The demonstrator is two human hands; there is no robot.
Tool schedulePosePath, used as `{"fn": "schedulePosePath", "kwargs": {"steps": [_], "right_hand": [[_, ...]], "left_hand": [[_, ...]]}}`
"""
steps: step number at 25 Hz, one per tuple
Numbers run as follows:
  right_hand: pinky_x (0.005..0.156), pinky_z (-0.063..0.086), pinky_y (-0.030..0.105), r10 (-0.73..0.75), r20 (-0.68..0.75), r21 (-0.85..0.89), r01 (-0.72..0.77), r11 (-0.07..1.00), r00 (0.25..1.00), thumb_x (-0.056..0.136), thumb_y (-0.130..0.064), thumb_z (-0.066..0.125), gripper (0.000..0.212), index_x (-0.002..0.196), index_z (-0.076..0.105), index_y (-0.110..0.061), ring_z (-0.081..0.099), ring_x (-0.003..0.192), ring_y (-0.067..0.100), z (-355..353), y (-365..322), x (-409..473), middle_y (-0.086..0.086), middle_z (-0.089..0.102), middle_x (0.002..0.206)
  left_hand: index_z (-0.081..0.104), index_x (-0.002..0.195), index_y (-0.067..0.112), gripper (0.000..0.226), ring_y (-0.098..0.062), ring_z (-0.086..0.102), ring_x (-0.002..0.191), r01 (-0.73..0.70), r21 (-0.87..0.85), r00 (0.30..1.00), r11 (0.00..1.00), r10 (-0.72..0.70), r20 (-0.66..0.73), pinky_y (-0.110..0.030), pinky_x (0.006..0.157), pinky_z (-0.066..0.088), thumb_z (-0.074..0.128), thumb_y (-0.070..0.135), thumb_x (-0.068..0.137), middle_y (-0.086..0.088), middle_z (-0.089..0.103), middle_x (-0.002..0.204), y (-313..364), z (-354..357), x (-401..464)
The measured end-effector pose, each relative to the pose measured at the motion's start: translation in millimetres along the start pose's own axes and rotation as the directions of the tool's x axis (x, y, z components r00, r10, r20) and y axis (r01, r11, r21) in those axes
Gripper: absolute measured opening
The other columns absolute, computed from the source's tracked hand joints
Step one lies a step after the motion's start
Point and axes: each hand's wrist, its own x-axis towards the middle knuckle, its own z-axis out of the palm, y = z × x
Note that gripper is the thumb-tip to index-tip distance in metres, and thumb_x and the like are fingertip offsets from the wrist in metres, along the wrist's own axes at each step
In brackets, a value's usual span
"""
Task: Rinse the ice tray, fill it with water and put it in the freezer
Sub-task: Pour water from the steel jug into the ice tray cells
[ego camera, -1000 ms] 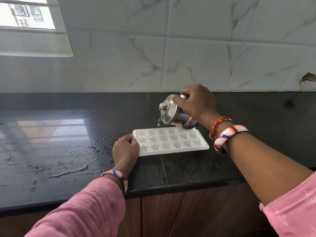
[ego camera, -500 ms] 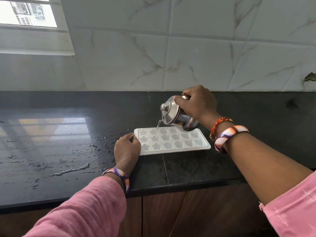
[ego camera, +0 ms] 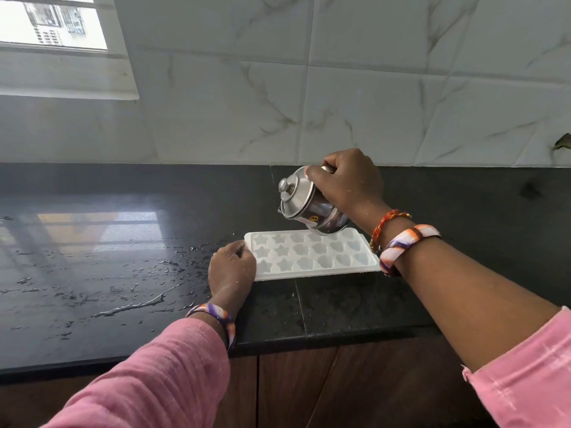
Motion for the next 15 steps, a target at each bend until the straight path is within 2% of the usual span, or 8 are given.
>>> {"fn": "schedulePosePath", "kwargs": {"steps": [3,8,11,13,15], "right_hand": [[0.048,0.024,0.02,-0.072,0.012,-0.091,0.073,0.993,0.997,0.082,-0.032,0.06,0.051,0.042,0.033,-0.017,0.034,0.045,0.01,1.2,-7.2,-1.2,-0.006,0.036,0.043],[0.05,0.023,0.016,-0.174,0.031,-0.114,0.176,0.978,0.984,0.085,-0.035,0.06,0.049,0.044,0.035,-0.023,0.036,0.046,0.008,2.2,-10.7,-1.2,-0.011,0.037,0.046],[0.05,0.021,0.015,-0.213,0.041,-0.124,0.217,0.968,0.976,0.087,-0.036,0.059,0.042,0.052,0.043,-0.019,0.035,0.047,0.007,1.2,-12.5,-1.5,-0.007,0.041,0.049],[0.05,0.021,0.015,-0.219,0.044,-0.125,0.223,0.967,0.975,0.087,-0.037,0.059,0.038,0.057,0.047,-0.018,0.035,0.048,0.007,1.7,-12.7,-1.5,-0.006,0.044,0.053],[0.049,0.02,0.016,-0.193,0.047,-0.133,0.197,0.971,0.98,0.087,-0.037,0.059,0.042,0.052,0.042,-0.02,0.034,0.046,0.006,2.8,-11.3,-1.4,-0.009,0.04,0.048]], "left_hand": [[0.073,0.099,0.011,0.026,-0.025,0.06,0.087,0.001,-0.003,1.0,1.0,-0.001,0.001,-0.029,0.079,0.044,0.05,0.015,0.089,-0.01,0.073,0.105,0.4,0.1,-0.3],[0.073,0.101,0.011,0.026,-0.029,0.063,0.093,0.001,0.004,1.0,1.0,-0.001,-0.001,-0.035,0.086,0.048,0.05,0.015,0.089,-0.011,0.072,0.107,0.5,0.0,-0.4],[0.072,0.107,0.011,0.028,-0.027,0.062,0.096,0.009,0.006,1.0,1.0,-0.009,-0.007,-0.031,0.086,0.046,0.05,0.015,0.091,-0.01,0.071,0.111,1.9,-0.3,0.2],[0.072,0.104,0.011,0.027,-0.026,0.06,0.091,0.007,0.009,1.0,1.0,-0.007,-0.006,-0.027,0.081,0.042,0.049,0.015,0.09,-0.011,0.072,0.109,1.3,-0.1,-0.2],[0.073,0.102,0.011,0.026,-0.022,0.056,0.085,0.012,0.008,1.0,1.0,-0.012,-0.004,-0.027,0.08,0.04,0.049,0.015,0.09,-0.011,0.072,0.107,0.6,0.1,-0.2]]}}
